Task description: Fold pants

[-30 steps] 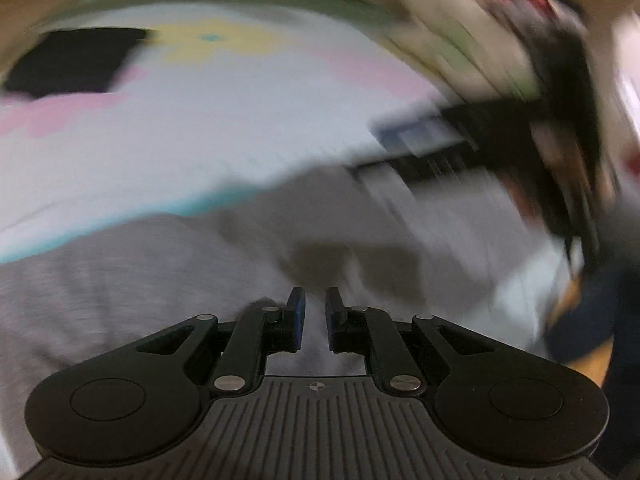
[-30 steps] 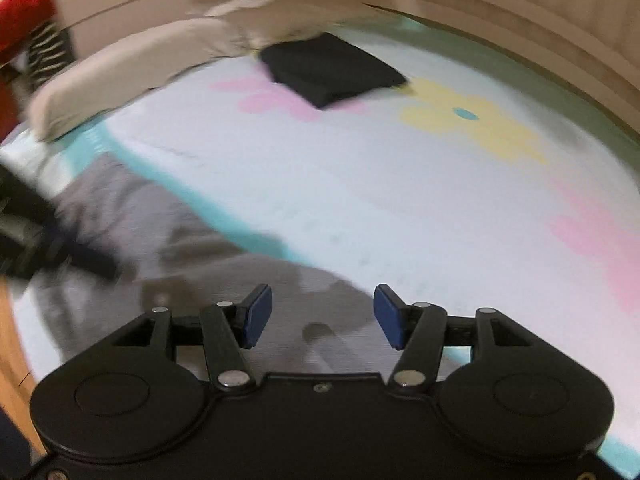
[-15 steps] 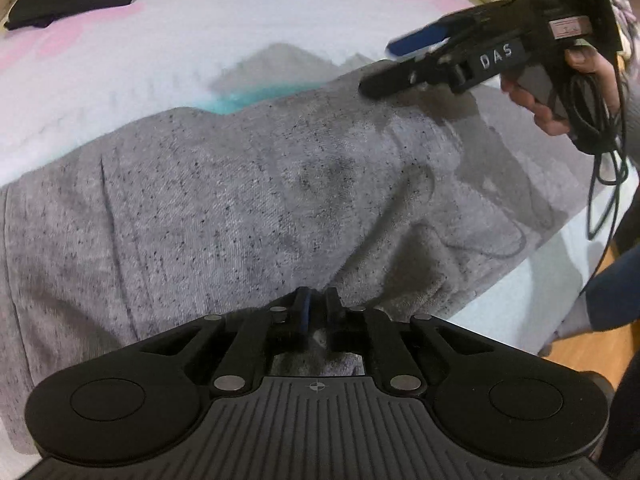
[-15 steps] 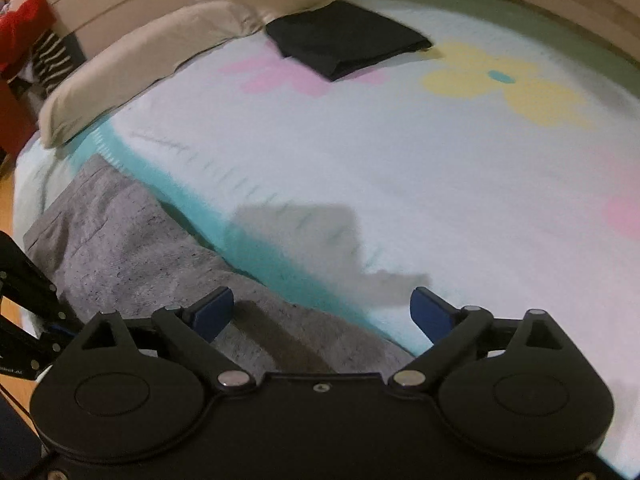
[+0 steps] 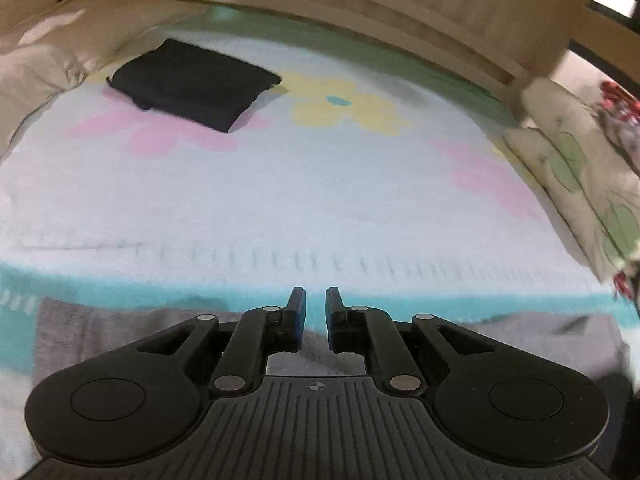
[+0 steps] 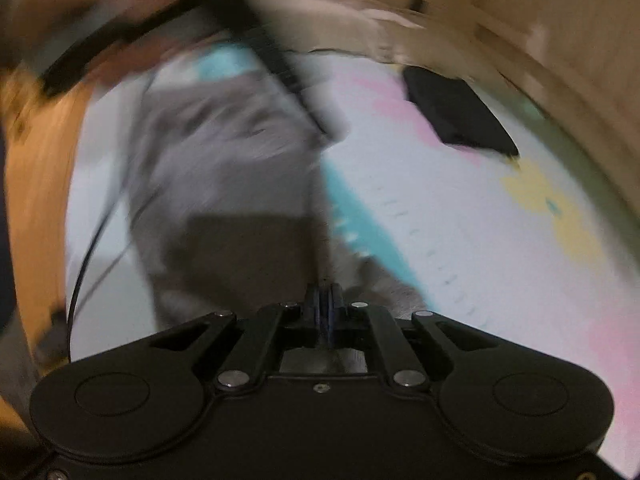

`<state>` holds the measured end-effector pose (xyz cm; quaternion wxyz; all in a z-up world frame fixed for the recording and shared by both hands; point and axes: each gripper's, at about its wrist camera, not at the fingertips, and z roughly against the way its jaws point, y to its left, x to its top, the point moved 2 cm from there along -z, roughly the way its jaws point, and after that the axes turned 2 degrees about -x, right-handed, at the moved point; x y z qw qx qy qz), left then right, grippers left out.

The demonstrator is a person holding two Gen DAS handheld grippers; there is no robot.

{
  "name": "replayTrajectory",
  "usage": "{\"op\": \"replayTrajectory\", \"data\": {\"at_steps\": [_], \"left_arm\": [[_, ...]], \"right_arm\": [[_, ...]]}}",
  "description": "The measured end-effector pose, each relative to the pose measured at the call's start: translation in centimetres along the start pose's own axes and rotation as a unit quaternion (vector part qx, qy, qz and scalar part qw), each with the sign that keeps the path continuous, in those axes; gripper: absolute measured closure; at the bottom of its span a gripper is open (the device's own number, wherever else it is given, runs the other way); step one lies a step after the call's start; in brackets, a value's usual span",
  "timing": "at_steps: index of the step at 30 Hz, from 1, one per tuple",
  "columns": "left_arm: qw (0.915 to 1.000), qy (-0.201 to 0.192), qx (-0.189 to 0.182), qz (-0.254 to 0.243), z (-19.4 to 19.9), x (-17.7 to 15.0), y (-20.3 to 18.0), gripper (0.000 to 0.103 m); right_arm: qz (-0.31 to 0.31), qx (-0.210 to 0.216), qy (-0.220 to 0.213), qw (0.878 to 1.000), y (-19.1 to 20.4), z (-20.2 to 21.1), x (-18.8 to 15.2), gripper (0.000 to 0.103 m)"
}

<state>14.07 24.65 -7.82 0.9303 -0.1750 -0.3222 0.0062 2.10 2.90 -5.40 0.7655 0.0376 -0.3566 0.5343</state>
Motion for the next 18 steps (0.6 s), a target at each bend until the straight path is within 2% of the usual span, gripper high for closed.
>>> {"op": "replayTrajectory", "data": {"at_steps": [3, 6, 8, 10, 11, 12, 13, 14, 16, 18], "left_arm": [[0.9989, 0.043, 0.015, -0.015, -2.9, 0.0, -1.4, 0.092], [0.9932, 0.083, 0.055, -0.060, -4.7, -1.3, -2.3, 0.092], [0.9914, 0.096, 0.047, -0.074, -4.6, -2.1, -2.6, 0.092], [0.9891, 0.122, 0.043, -0.070, -4.7, -2.7, -1.9, 0.092], [0.9869, 0.140, 0.040, -0.070, -4.9, -3.1, -1.7, 0.092], [0.9860, 0.145, 0.038, -0.074, -4.5, -3.7, -1.6, 0.092], [0.9854, 0.145, 0.037, -0.081, -4.3, -3.8, -1.6, 0.092], [0.9844, 0.149, 0.035, -0.087, -4.1, -3.9, -1.6, 0.092], [0.9830, 0.156, 0.030, -0.092, -4.0, -4.2, -1.5, 0.092], [0.9829, 0.157, 0.027, -0.092, -4.0, -4.2, -2.0, 0.092]], "right_arm": [[0.026, 0.025, 0.022, 0.999, 2.7, -0.5, -1.3, 0.100], [0.051, 0.015, 0.033, 0.998, 4.3, -1.0, -2.4, 0.100], [0.027, 0.023, 0.027, 0.999, 3.2, -0.3, -2.3, 0.100], [-0.045, 0.036, 0.011, 0.998, 0.1, 0.7, -1.5, 0.093], [-0.086, 0.038, 0.002, 0.996, -1.8, 1.1, -1.0, 0.075], [-0.120, 0.039, -0.006, 0.992, -3.5, 1.1, -0.7, 0.045], [-0.159, 0.040, -0.015, 0.986, -5.7, 1.1, -0.4, 0.031], [-0.186, 0.042, -0.023, 0.981, -7.7, 1.0, -0.1, 0.008], [-0.200, 0.046, -0.031, 0.978, -10.3, 0.0, 0.4, 0.006], [-0.185, 0.060, -0.006, 0.981, -11.7, -2.3, 1.0, 0.006]]}}
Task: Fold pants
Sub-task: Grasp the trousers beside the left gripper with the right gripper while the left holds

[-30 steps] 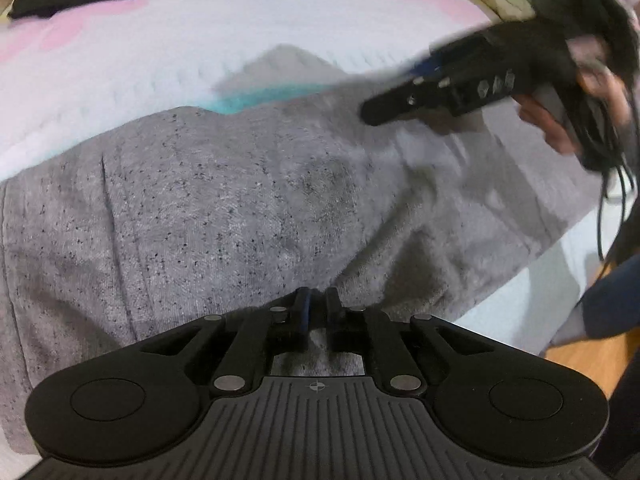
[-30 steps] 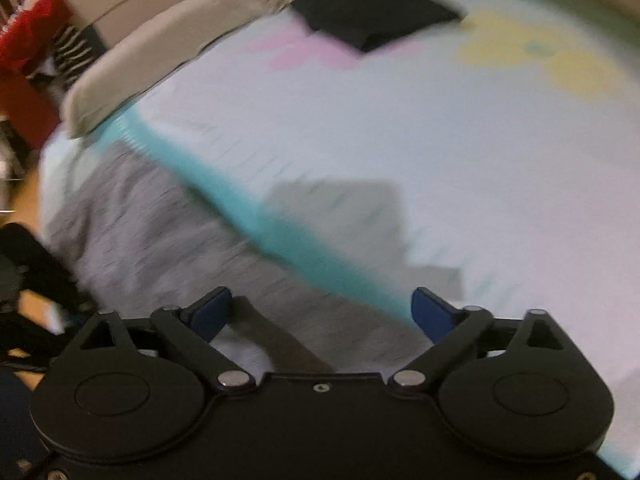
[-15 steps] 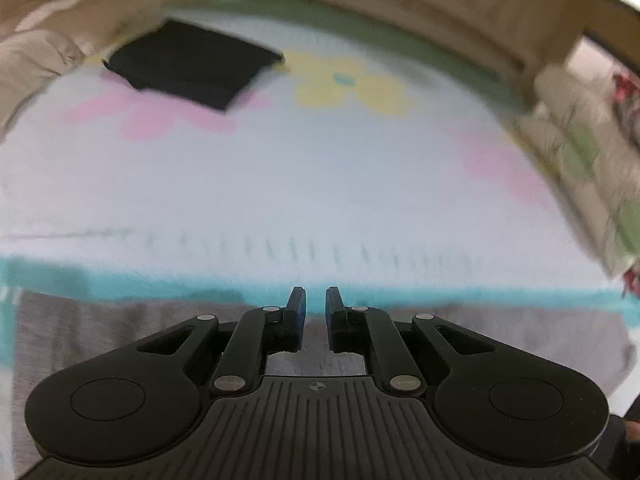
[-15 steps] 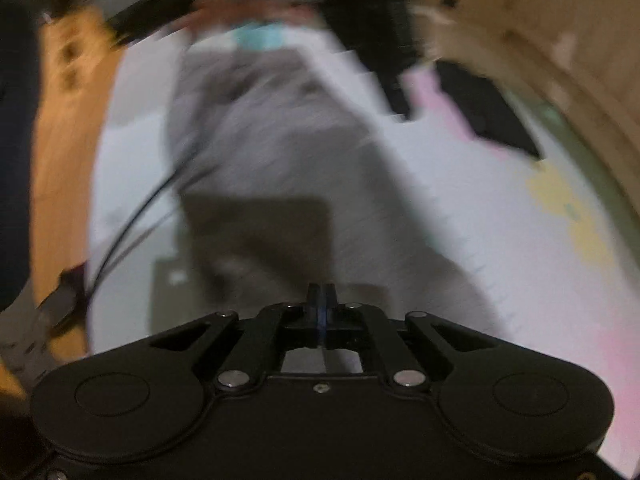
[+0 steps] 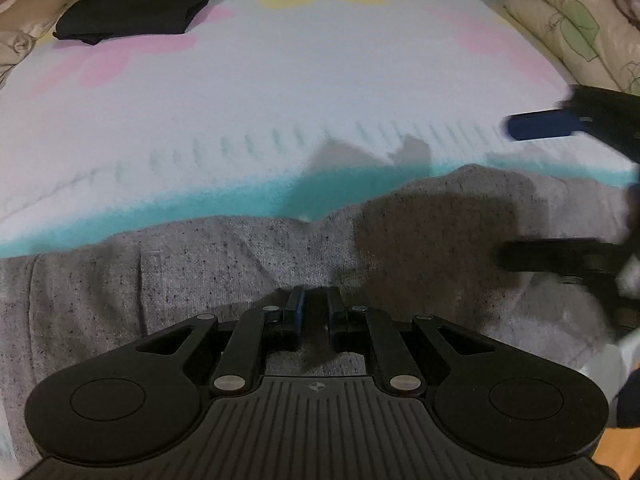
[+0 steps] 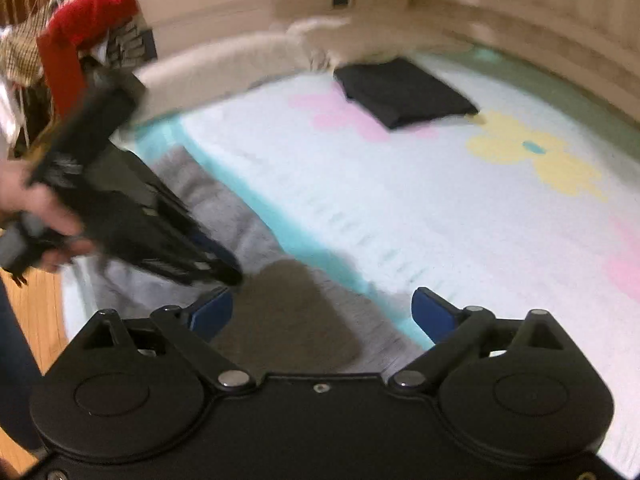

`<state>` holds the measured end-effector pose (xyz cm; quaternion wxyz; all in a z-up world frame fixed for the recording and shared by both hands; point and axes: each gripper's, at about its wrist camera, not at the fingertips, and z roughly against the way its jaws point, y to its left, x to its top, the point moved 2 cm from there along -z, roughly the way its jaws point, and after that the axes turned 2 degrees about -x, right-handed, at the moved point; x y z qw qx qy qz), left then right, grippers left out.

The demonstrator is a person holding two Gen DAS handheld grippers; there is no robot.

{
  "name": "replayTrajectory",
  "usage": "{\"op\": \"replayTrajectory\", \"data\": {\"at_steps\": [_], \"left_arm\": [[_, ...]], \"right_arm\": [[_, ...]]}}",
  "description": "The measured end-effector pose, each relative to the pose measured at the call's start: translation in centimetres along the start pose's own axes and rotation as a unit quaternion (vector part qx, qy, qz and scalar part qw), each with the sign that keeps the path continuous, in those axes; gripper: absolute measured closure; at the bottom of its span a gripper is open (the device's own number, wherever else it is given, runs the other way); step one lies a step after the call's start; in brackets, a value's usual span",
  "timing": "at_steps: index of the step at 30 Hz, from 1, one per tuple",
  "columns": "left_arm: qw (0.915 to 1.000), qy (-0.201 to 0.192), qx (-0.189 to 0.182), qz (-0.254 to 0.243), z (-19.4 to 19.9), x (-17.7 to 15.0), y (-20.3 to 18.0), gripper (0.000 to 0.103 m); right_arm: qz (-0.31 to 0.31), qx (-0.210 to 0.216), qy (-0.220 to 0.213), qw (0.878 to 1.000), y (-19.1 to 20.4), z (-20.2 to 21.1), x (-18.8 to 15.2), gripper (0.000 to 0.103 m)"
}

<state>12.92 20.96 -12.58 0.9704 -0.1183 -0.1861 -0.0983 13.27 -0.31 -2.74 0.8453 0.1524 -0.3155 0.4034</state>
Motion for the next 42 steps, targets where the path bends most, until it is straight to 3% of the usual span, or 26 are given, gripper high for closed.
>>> {"op": "replayTrajectory", "data": {"at_steps": [3, 4, 5, 6, 8, 11, 16, 19, 22, 25, 27, 28, 33, 37, 42], "left_arm": [[0.9999, -0.002, -0.008, 0.014, -0.4, 0.7, 0.1, 0.092], [0.9996, -0.010, -0.014, 0.023, -0.1, 0.9, 0.4, 0.092], [0.9987, -0.027, -0.021, 0.037, 0.6, 1.3, 0.8, 0.092], [0.9967, -0.054, -0.027, 0.053, 1.4, 1.7, 1.4, 0.092], [0.9868, -0.129, -0.039, 0.089, 3.5, 2.5, 2.2, 0.092], [0.9794, -0.161, -0.032, 0.118, 4.2, 3.1, 2.5, 0.092], [0.9947, -0.079, -0.029, 0.059, 1.5, 2.2, 0.6, 0.092], [0.9996, -0.020, -0.019, -0.011, 0.1, -0.2, -0.6, 0.092], [0.9984, -0.034, -0.016, -0.043, 0.8, -1.4, -0.9, 0.092], [0.9984, -0.034, -0.017, -0.041, 0.9, -1.7, -0.8, 0.092], [0.9982, -0.033, -0.014, -0.048, 1.0, -1.7, -1.1, 0.092], [0.9979, -0.033, -0.012, -0.054, 1.4, -1.1, -1.5, 0.092], [0.9970, -0.037, -0.007, -0.067, 1.1, -1.3, -2.1, 0.092], [0.9966, -0.041, -0.007, -0.071, 0.9, -1.4, -2.1, 0.092], [0.9954, -0.043, -0.002, -0.085, 0.9, -1.4, -2.5, 0.092]], "right_arm": [[0.020, 0.009, 0.044, 0.999, -0.4, -3.5, 0.4, 0.009], [0.022, 0.010, 0.052, 0.998, 0.1, -4.4, -0.1, 0.021], [0.022, 0.013, 0.058, 0.998, 0.4, -4.8, -0.7, 0.072], [0.018, 0.016, 0.078, 0.997, 0.7, -5.2, -0.9, 0.088], [0.040, -0.005, 0.056, 0.998, 2.3, -3.9, -1.8, 0.089], [0.123, -0.049, 0.015, 0.991, 6.0, -1.1, -3.7, 0.089], [0.271, -0.094, -0.004, 0.958, 12.5, 0.3, -8.4, 0.091], [0.290, -0.103, 0.002, 0.951, 13.6, -0.2, -9.6, 0.091], [0.261, -0.089, 0.012, 0.961, 12.9, -0.2, -8.9, 0.090], [0.186, -0.058, 0.002, 0.981, 10.4, 1.3, -6.8, 0.083], [0.112, -0.035, -0.012, 0.993, 8.1, 2.6, -4.9, 0.056], [0.082, -0.028, -0.015, 0.996, 7.0, 2.9, -4.1, 0.053], [-0.024, 0.012, 0.013, 1.000, 3.1, 0.7, -1.0, 0.053], [-0.024, 0.024, 0.070, 0.997, 2.5, -3.3, -0.2, 0.053], [-0.054, 0.071, 0.104, 0.991, 2.0, -5.6, -0.4, 0.062]]}}
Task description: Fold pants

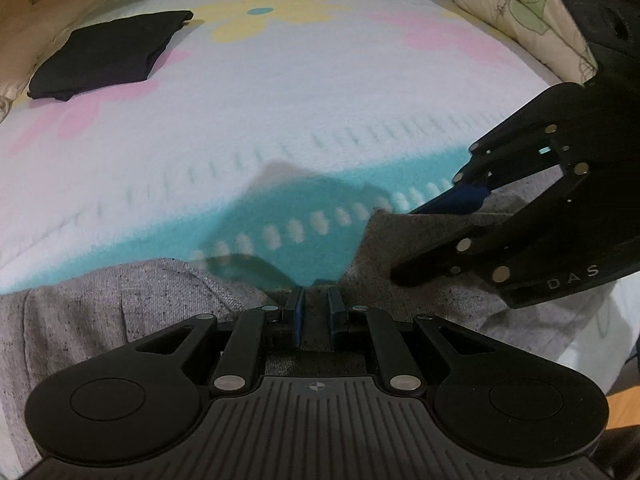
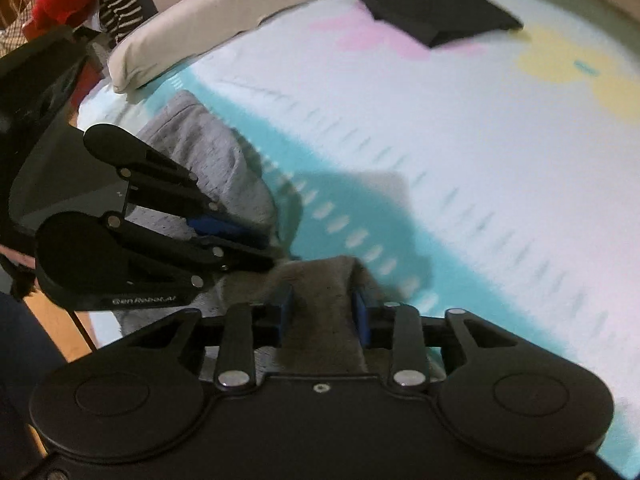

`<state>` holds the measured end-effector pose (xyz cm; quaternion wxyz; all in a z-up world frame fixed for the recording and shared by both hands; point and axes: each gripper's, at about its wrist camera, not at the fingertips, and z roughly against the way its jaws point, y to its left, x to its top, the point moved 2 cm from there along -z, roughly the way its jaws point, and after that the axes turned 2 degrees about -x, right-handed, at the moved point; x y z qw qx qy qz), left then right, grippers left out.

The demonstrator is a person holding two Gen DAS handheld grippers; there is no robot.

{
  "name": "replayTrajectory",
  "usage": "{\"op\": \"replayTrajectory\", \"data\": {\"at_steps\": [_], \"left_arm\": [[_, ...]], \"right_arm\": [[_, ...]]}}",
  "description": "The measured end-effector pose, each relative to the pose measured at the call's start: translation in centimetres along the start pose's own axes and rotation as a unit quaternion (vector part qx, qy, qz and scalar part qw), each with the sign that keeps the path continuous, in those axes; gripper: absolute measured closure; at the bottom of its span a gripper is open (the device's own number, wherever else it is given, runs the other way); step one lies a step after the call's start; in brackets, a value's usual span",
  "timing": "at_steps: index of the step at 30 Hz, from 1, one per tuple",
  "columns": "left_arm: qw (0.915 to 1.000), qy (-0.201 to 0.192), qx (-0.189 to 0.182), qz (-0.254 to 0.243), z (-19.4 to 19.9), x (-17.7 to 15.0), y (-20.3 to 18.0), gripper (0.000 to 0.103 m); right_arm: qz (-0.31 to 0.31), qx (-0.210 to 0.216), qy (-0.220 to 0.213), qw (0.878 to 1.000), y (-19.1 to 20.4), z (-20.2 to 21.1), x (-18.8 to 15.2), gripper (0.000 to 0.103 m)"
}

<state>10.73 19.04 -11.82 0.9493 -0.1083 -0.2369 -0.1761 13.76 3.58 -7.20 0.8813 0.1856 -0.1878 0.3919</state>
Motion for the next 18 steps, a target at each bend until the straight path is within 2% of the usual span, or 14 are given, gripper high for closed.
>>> {"op": "replayTrajectory", "data": {"at_steps": [2, 4, 5, 7, 10, 13, 18], "left_arm": [[1.0000, -0.003, 0.004, -0.006, 0.3, 0.0, -0.1, 0.092], [0.9993, -0.018, 0.023, -0.021, 1.6, 0.1, -0.1, 0.092], [0.9987, -0.033, 0.034, -0.021, 2.4, 0.1, 0.0, 0.091], [0.9971, -0.064, 0.042, 0.003, 4.3, -0.1, 0.8, 0.091], [0.9966, -0.074, 0.004, 0.034, 5.4, -0.7, 1.6, 0.091], [0.9986, -0.044, -0.029, 0.009, 4.4, -1.3, 0.9, 0.091], [0.9950, 0.025, -0.072, -0.063, 2.2, -3.1, -1.5, 0.091]], "right_arm": [[-0.010, 0.012, 0.001, 1.000, 0.1, 0.0, -0.2, 0.064], [-0.026, 0.024, 0.000, 0.999, -0.1, 0.0, -0.1, 0.081], [-0.033, 0.025, -0.001, 0.999, -0.2, -0.1, 0.1, 0.095], [-0.034, 0.012, -0.013, 0.999, -0.2, 0.3, 0.1, 0.095], [-0.037, -0.024, -0.056, 0.997, -0.6, 1.7, 1.7, 0.095], [-0.046, -0.061, -0.087, 0.993, -1.8, 1.7, 3.9, 0.095], [-0.058, -0.093, -0.073, 0.991, -3.7, -1.4, 6.0, 0.096]]}}
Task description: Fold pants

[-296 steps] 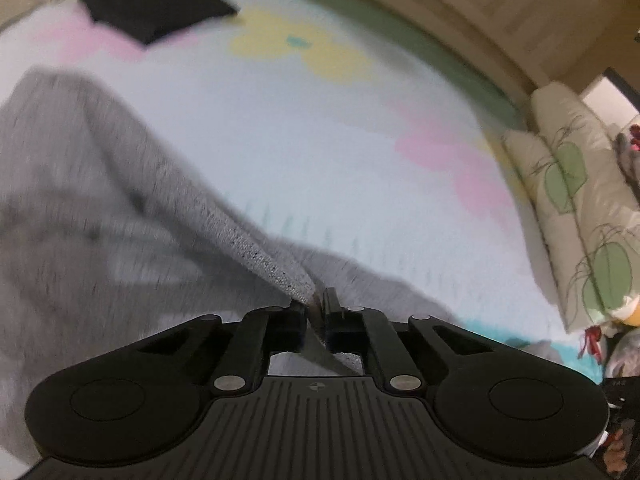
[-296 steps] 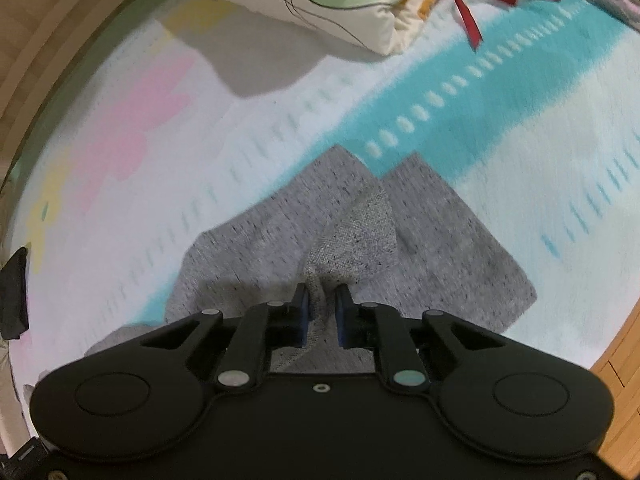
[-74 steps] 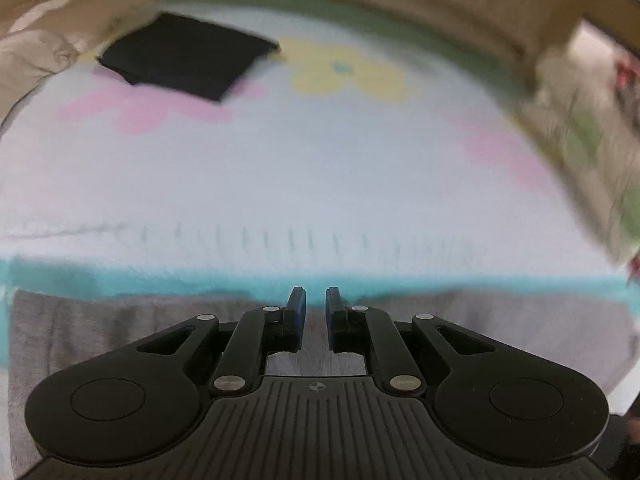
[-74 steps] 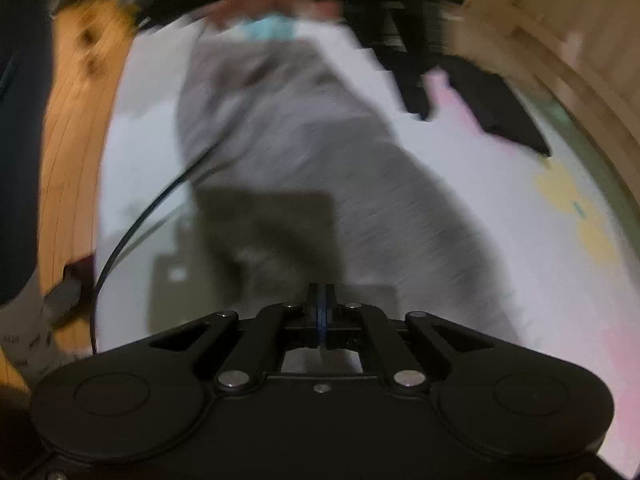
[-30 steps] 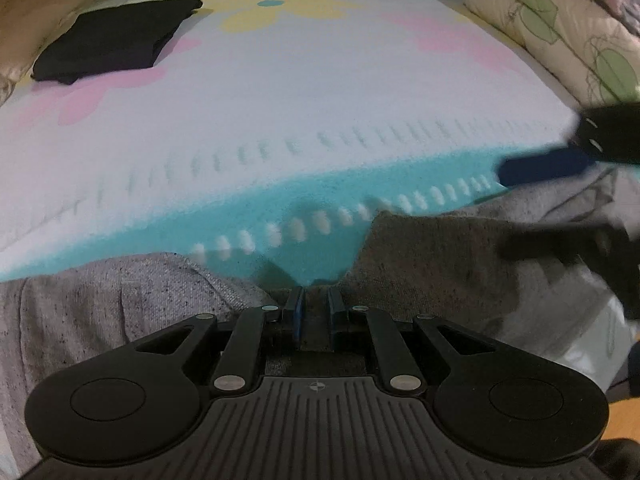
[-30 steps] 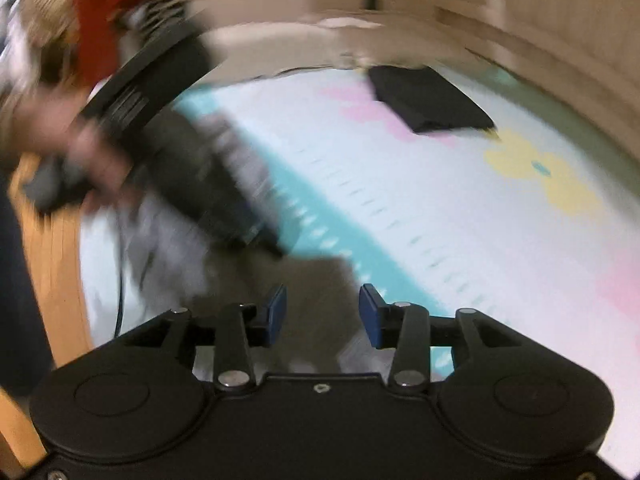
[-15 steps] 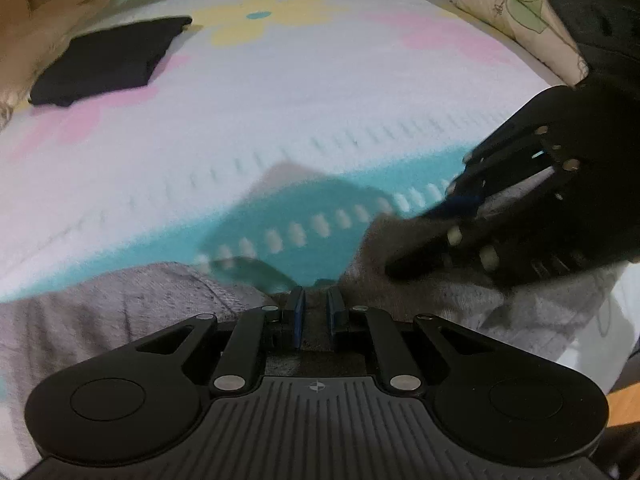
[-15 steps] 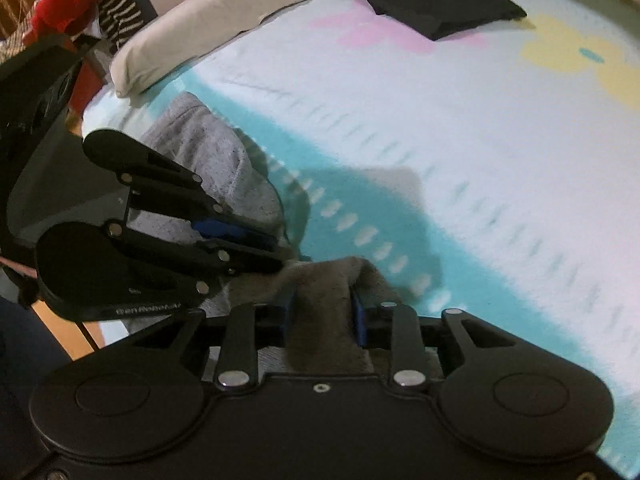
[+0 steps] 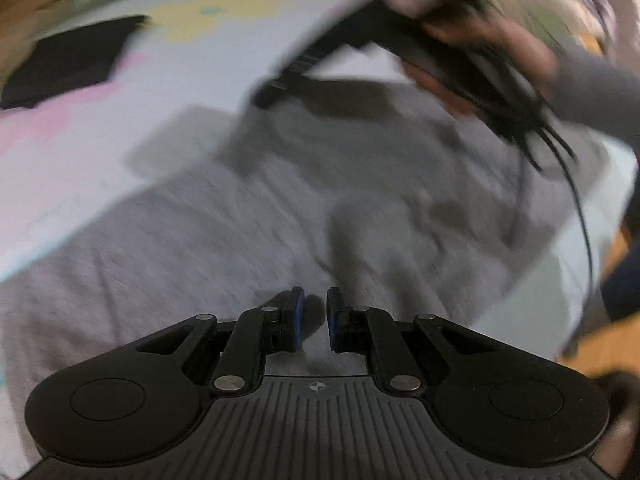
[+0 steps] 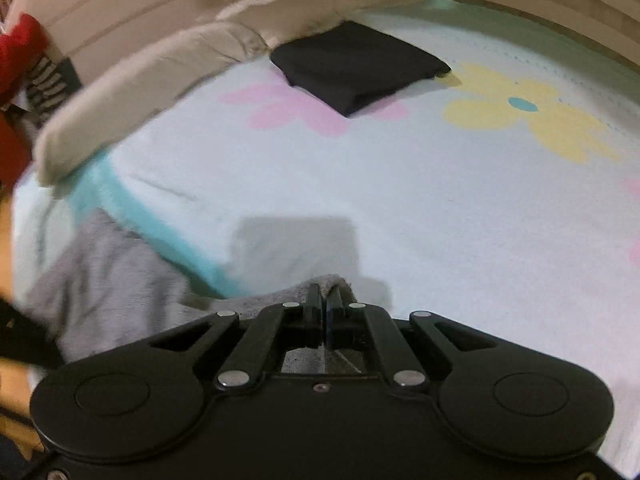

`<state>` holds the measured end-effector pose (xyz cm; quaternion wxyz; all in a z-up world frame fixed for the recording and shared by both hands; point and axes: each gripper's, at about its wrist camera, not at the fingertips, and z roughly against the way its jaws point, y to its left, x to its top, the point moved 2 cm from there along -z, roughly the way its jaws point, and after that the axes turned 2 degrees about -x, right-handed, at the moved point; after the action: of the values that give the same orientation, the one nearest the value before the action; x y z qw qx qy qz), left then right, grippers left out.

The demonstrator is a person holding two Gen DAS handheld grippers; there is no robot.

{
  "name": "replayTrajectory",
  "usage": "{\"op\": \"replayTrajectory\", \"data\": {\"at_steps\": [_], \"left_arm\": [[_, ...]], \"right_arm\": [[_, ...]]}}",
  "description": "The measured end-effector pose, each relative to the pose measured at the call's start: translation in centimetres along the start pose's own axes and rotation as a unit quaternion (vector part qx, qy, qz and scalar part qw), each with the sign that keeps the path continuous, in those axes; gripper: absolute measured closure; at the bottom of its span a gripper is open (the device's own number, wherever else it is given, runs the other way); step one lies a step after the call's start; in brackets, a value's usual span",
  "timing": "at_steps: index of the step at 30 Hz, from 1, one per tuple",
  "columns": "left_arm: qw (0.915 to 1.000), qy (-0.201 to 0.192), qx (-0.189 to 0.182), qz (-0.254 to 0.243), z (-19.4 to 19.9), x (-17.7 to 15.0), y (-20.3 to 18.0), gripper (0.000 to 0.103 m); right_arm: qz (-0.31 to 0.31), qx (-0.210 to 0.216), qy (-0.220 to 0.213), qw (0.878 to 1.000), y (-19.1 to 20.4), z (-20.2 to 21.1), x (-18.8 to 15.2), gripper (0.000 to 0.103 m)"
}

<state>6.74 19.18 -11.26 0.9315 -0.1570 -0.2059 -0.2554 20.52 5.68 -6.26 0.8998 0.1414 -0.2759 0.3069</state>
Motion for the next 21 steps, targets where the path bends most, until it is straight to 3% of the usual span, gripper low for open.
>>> {"op": "replayTrajectory", "data": {"at_steps": [2, 4, 9, 12, 14, 18, 21], "left_arm": [[0.9992, 0.032, -0.017, -0.016, -0.8, -0.7, -0.7, 0.091], [0.9988, 0.035, -0.018, -0.028, -0.9, -1.0, -1.2, 0.091], [0.9977, 0.055, -0.041, 0.002, -0.5, -1.0, -0.5, 0.091], [0.9976, 0.043, -0.039, 0.037, 0.3, -0.6, 0.7, 0.091], [0.9981, 0.012, -0.003, 0.060, 1.2, -0.7, 1.4, 0.091], [0.9913, -0.045, 0.028, 0.120, 2.6, 0.0, 3.2, 0.091], [0.9889, -0.038, 0.037, 0.139, 2.0, 0.0, 3.7, 0.091]], "right_arm": [[0.006, -0.014, 0.013, 1.000, 0.0, -1.6, -0.1, 0.096], [0.009, -0.023, 0.026, 0.999, 0.0, -3.1, -0.4, 0.096], [-0.003, -0.032, 0.034, 0.999, -0.4, -4.9, -0.8, 0.096], [0.002, -0.040, 0.037, 0.999, -0.3, -4.7, -0.4, 0.092], [0.004, -0.060, 0.016, 0.998, -0.6, -3.2, 0.0, 0.072], [0.005, -0.073, -0.015, 0.997, -1.3, 1.7, -0.8, 0.071], [0.030, -0.053, -0.007, 0.998, -0.7, 5.8, -4.3, 0.071]]}}
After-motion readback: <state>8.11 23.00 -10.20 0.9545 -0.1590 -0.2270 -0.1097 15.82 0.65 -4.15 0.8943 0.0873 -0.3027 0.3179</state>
